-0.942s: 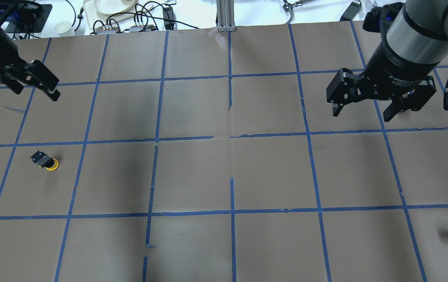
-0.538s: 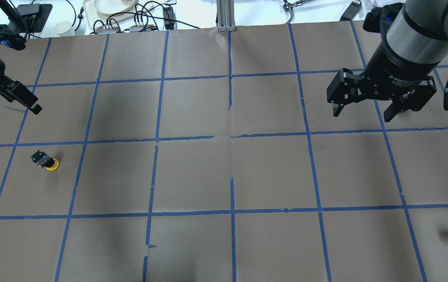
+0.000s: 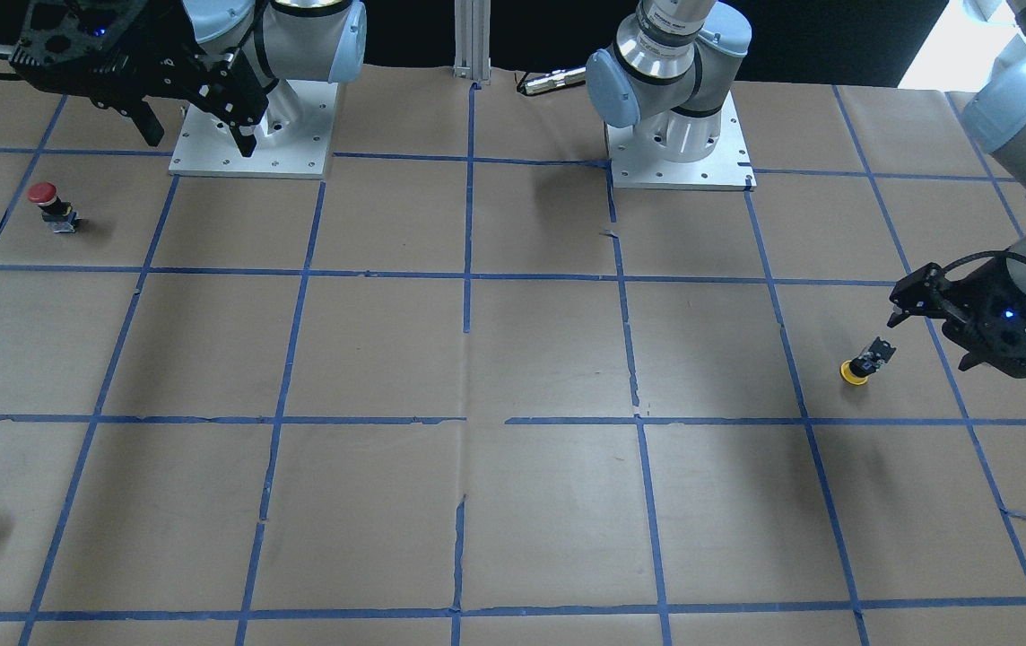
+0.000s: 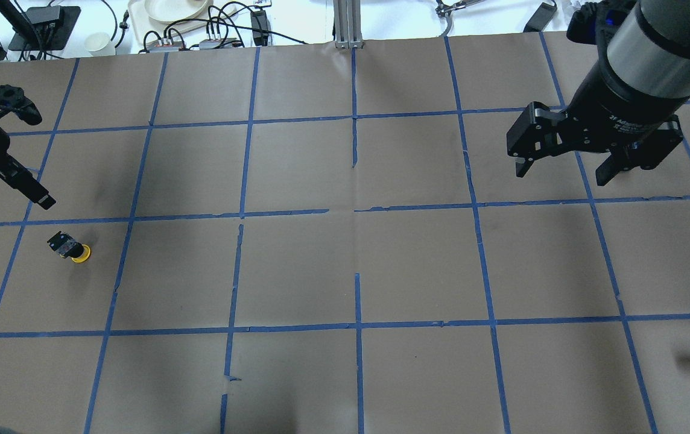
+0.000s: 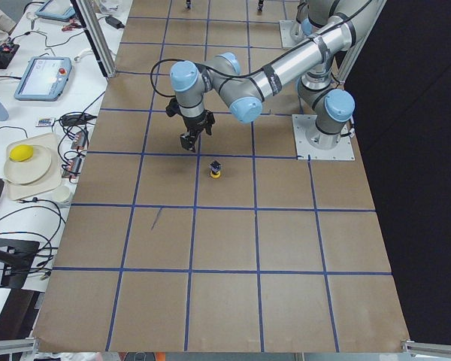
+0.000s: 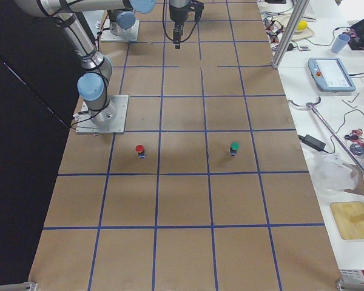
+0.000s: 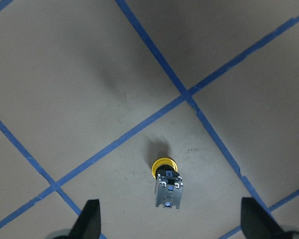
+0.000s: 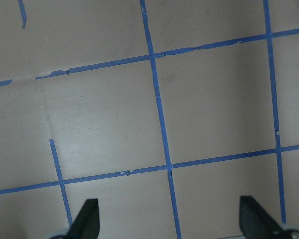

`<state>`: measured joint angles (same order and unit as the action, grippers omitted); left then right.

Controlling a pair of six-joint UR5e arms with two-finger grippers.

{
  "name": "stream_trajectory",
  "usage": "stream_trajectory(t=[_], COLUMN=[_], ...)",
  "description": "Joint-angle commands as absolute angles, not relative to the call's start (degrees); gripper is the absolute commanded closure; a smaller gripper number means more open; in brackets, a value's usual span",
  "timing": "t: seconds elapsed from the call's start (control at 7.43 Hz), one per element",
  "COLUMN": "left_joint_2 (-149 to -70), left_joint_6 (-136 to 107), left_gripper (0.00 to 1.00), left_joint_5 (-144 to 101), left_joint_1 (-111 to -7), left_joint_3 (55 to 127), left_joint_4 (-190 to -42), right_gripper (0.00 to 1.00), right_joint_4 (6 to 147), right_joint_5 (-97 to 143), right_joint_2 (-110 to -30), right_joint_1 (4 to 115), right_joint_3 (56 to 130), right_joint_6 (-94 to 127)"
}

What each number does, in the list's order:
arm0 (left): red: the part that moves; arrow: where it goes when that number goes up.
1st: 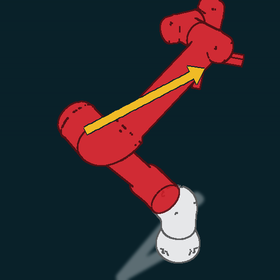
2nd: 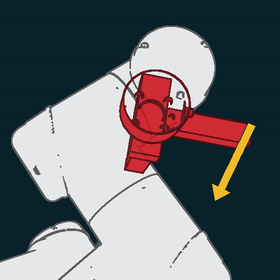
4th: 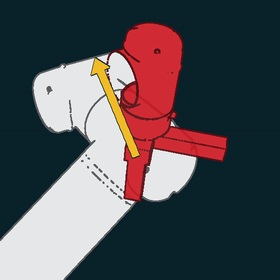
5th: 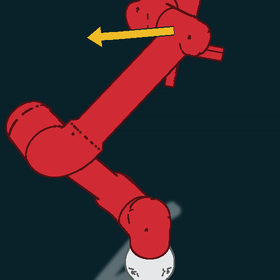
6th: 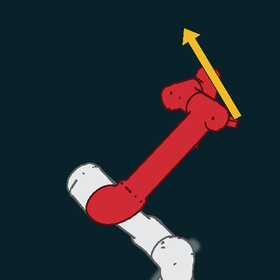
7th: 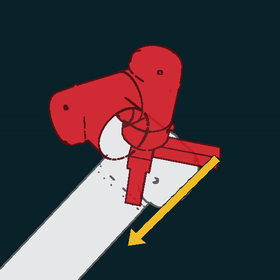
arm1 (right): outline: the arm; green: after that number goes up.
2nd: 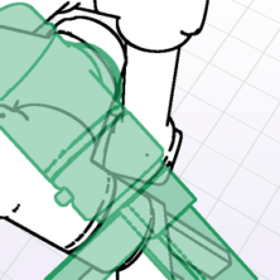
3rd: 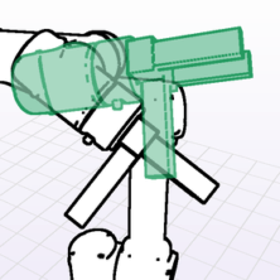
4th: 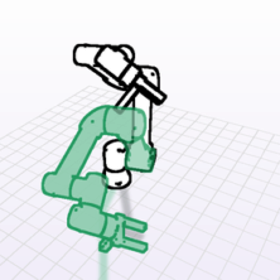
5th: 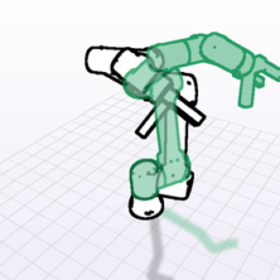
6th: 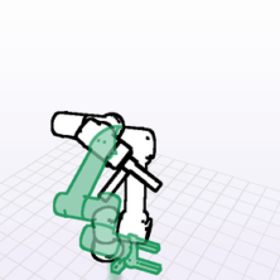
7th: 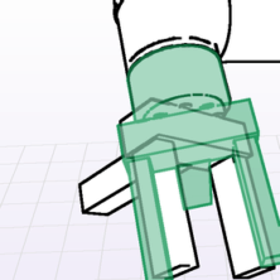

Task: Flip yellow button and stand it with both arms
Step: 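Lower the left gripper toward the yellow button lying on its side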

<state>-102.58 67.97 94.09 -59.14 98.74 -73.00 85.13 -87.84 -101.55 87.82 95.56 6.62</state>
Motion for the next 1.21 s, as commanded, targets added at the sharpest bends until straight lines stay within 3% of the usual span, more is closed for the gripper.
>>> stream_trajectory(t=[0.0,0.54,1.08], left_joint_2=[-101.0,-100.8,-101.7], left_joint_6=[72.6,90.7,91.2], left_gripper=[0.0,0.0,0.01], left_joint_5=[93.9,91.5,91.2], left_joint_1=[-57.2,-53.9,-53.5], left_joint_3=[106.4,112.0,116.3], left_joint_4=[-68.3,-59.5,-51.2], right_gripper=[0.0,0.0,0.0], right_joint_4=[84.6,83.6,82.4], right_joint_5=[-87.8,-87.8,-88.4], right_joint_2=[-103.2,-104.4,-104.2], right_joint_1=[87.8,87.5,87.2], right_joint_3=[95.5,96.0,96.2], right_joint_6=[6.6,7.2,7.1])
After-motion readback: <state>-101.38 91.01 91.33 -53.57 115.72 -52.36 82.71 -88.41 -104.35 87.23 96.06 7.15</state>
